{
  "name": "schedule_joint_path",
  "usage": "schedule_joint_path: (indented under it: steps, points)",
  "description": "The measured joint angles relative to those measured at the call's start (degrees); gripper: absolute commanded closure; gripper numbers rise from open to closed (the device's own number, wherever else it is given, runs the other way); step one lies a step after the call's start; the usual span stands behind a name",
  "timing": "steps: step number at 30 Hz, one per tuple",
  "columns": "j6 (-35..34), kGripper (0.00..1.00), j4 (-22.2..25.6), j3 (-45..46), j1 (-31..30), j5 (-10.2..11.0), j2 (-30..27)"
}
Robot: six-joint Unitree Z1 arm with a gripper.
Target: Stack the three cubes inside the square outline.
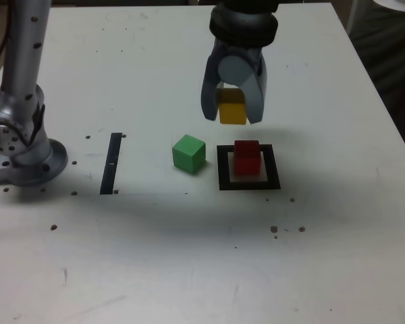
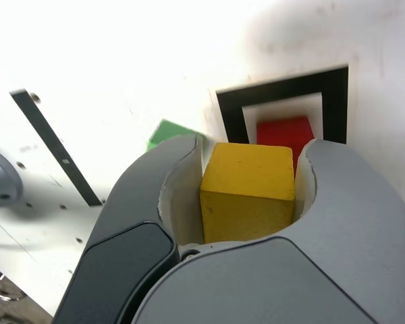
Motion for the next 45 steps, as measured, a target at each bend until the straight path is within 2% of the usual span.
schedule_joint_path:
  steps: [7, 13, 26, 28, 29, 32, 34, 37, 45]
  points:
    - [-2.63, 0.67, -0.71, 0.26, -1.52, -3.06, 0.66]
    - [-3.27, 0.67, -2.82, 0.53, -2.18, -4.88, 2.25]
    - [-3.31, 0.66, -5.0, 2.5, -0.92, -4.92, 3.94]
    - [-3.31, 0.57, -5.41, 3.03, -0.62, -4.88, 3.94]
    - [-3.31, 0.5, -5.73, 3.35, -0.49, -4.87, 3.94]
    - [-2.9, 0.19, -7.63, 4.31, -0.17, -4.87, 3.92]
    - [-2.56, 0.06, -8.43, 4.7, -0.13, -4.88, 3.72]
    - [-2.36, 0.01, -9.46, 4.92, -0.13, -4.88, 3.68]
    - [-2.36, 0.0, -10.33, 5.95, -0.12, -4.88, 2.69]
